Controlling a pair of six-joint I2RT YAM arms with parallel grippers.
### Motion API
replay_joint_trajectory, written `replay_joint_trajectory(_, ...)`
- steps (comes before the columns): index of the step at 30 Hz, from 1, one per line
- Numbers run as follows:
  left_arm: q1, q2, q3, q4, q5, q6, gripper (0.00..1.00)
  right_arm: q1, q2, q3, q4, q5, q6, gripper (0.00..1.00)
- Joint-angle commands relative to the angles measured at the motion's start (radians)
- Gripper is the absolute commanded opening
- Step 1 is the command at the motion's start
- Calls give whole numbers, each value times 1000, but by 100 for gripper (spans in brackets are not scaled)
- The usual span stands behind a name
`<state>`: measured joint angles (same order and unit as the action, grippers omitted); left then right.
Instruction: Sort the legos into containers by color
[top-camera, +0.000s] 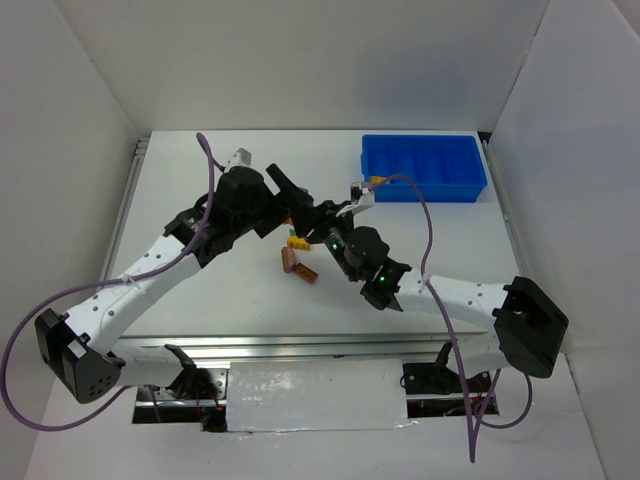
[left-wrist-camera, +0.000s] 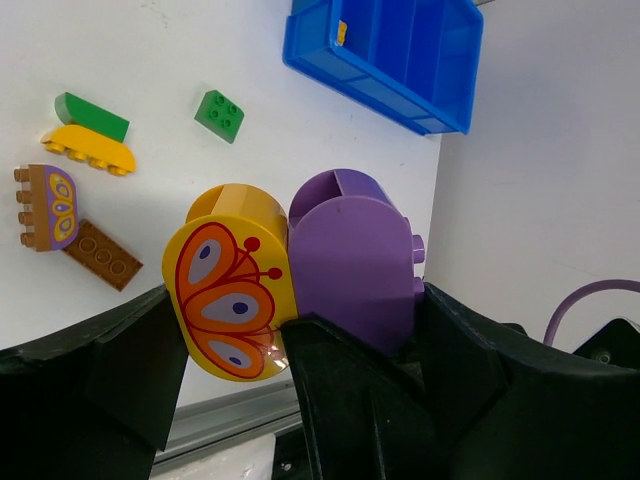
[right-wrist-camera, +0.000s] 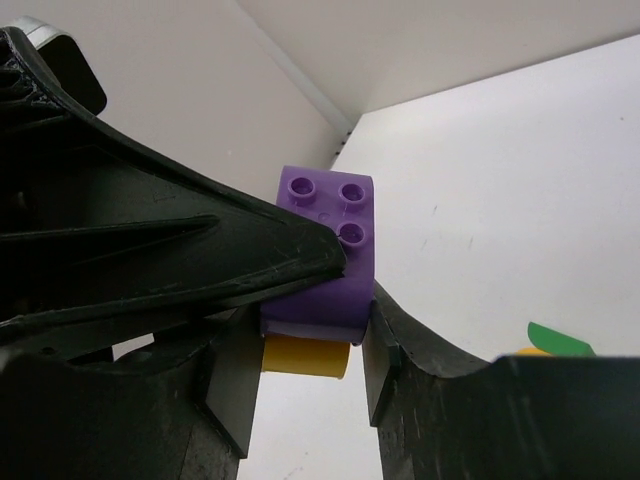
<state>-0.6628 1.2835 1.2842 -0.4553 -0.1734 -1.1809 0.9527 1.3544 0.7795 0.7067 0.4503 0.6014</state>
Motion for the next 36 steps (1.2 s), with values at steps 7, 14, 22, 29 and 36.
replay_joint_trajectory(7,-27,-65,-28,9,29,26,9,6,-34,-14,131,-42,-69,0)
replay_joint_trajectory(14,-26,-90,-28,7,0,58,89,4,-92,-74,163,-101,-94,0)
replay_joint_trajectory(22,-27,-88,40,-8,-26,132,100,4,-116,-88,139,-99,-98,0)
replay_joint_trajectory(29,-26,-124,66,-26,-89,127,100,4,-143,-100,109,-48,-83,0)
replay_joint_trajectory(36,-27,-139,66,-22,-104,119,100,4,-155,-89,28,5,-55,0)
